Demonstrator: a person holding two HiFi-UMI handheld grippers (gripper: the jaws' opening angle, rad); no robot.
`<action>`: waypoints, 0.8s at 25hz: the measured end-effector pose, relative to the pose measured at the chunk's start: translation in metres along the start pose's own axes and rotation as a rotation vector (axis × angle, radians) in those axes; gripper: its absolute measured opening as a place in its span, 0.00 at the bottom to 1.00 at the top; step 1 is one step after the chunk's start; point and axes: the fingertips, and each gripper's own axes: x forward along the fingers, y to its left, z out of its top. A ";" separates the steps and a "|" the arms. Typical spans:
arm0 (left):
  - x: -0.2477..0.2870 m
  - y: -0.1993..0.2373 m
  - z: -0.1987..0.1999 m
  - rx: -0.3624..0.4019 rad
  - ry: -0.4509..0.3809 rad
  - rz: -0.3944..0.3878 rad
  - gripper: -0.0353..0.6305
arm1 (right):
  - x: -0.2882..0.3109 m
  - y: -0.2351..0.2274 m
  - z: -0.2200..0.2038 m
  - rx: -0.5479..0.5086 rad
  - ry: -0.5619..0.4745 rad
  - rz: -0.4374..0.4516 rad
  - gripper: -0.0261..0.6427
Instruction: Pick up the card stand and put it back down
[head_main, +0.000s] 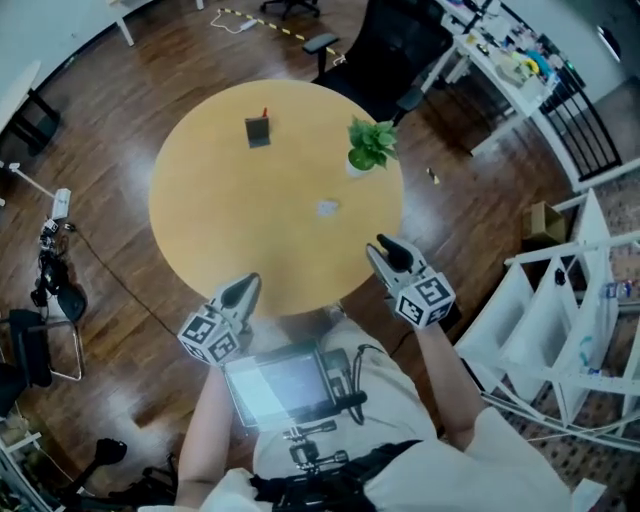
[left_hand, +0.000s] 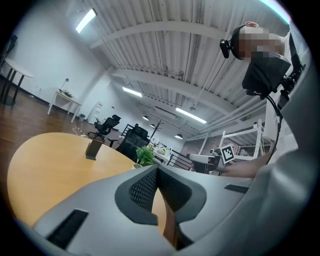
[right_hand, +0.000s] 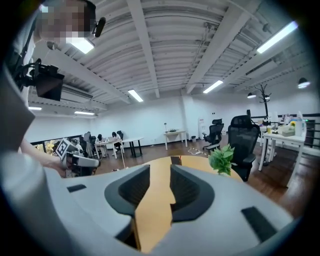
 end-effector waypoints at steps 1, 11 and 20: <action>-0.002 -0.001 -0.006 -0.003 0.004 -0.013 0.05 | -0.007 0.003 -0.004 0.010 0.001 -0.008 0.24; -0.038 -0.040 -0.043 -0.022 0.052 -0.027 0.05 | -0.032 0.026 -0.015 -0.006 -0.009 0.054 0.23; -0.050 -0.082 -0.036 -0.012 -0.039 0.140 0.05 | -0.091 -0.010 -0.015 -0.004 -0.061 0.092 0.22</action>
